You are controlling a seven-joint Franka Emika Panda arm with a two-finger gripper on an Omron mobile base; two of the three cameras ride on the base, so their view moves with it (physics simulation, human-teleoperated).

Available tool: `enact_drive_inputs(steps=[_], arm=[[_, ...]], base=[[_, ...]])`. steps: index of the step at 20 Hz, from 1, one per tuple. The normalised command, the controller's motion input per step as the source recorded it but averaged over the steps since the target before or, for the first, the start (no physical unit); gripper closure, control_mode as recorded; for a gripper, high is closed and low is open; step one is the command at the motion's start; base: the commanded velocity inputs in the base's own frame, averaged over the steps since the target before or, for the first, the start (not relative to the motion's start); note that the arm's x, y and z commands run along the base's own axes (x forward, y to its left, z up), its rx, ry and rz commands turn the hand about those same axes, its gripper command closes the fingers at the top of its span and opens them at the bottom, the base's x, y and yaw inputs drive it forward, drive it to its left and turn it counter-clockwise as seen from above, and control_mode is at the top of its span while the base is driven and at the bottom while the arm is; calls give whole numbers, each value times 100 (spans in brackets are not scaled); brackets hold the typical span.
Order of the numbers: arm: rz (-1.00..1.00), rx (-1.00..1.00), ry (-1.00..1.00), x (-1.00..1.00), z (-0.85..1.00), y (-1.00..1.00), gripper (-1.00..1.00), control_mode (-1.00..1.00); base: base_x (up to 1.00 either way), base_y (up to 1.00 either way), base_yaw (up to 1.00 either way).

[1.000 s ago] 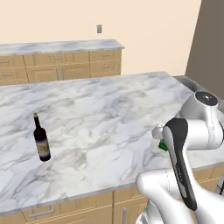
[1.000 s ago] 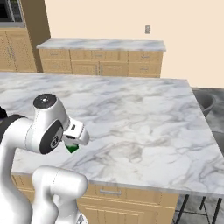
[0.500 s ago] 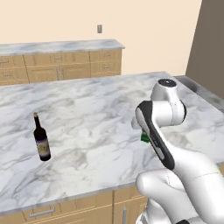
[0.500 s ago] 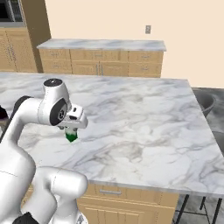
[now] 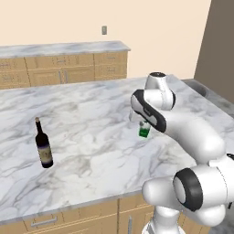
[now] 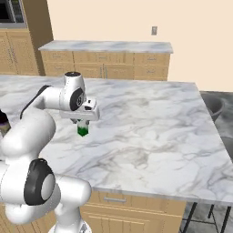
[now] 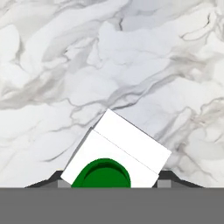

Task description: Move the drinks to the dining counter.

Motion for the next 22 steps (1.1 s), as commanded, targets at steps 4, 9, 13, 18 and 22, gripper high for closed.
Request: enact_drive_inputs(steps=[4, 9, 13, 18, 22], arm=[[7, 0, -1, 31, -45, 0, 100, -100], [7, 0, 0, 15, -67, 11, 100, -100], [8, 0, -3, 2, -50, 21, 100, -100], [6, 0, -2, 0, -54, 5, 100, -100], [3, -2, -5, 0, -38, 0, 100, -100]], base=[[0, 0, 0], [0, 0, 0], [0, 0, 0], [0, 0, 0], [0, 0, 0]])
